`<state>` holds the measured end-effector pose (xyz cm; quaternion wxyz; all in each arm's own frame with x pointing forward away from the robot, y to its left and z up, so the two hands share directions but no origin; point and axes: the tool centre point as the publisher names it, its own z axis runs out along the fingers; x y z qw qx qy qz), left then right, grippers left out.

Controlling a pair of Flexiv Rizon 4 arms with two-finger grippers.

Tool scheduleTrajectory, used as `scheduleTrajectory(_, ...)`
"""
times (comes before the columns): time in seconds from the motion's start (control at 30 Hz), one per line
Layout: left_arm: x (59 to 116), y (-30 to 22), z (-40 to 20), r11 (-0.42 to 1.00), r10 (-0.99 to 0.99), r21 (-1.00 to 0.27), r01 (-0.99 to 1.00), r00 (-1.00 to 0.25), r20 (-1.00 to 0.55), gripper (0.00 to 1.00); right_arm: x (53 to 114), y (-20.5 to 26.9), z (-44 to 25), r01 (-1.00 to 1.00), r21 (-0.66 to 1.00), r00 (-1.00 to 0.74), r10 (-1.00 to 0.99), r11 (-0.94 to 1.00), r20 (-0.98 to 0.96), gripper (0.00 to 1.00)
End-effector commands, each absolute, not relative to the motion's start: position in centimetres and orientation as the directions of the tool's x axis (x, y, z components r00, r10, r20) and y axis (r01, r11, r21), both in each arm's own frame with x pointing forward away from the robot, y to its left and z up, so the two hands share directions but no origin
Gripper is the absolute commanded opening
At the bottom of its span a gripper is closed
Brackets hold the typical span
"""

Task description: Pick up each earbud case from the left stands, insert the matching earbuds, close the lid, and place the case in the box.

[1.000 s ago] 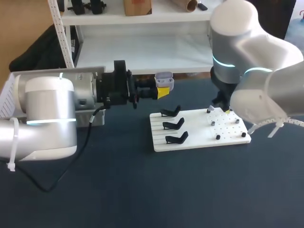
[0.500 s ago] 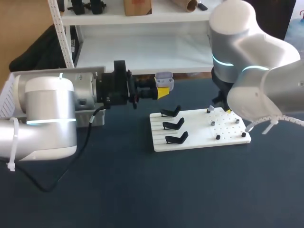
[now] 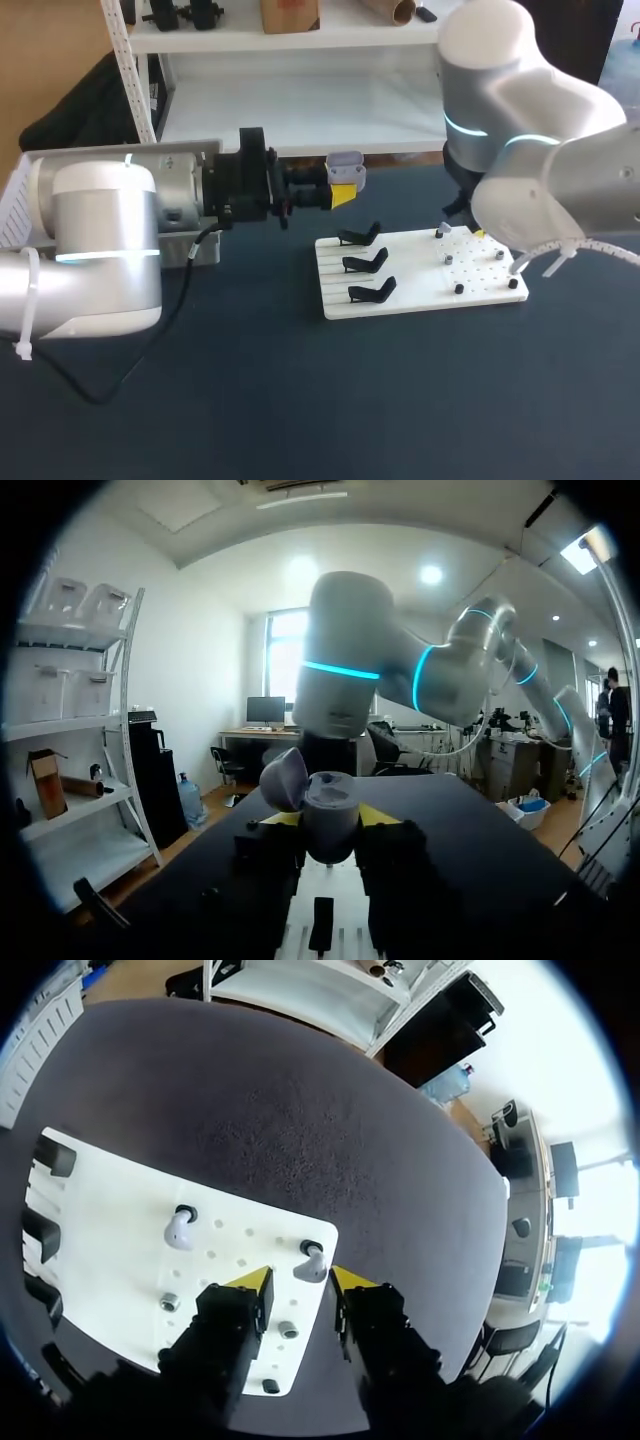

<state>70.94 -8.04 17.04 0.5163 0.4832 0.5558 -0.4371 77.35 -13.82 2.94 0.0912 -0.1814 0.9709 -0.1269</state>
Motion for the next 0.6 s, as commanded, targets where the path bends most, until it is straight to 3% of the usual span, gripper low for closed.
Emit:
scheduleTrajectory(0.03,70.83,-8.01,16.99,0.155,0.082,0.015,0.988,0.002,-0.997,0.0,77.47,-13.75,2.71,-0.32,-0.282,-0.922,-0.366,0.905,-0.129,0.35)
scheduleTrajectory(0.6,70.83,-8.01,16.99,0.155,0.082,0.015,0.988,0.002,-0.997,0.0,77.9,-14.19,2.3,-0.306,-0.286,-0.929,-0.351,0.908,-0.119,0.29)
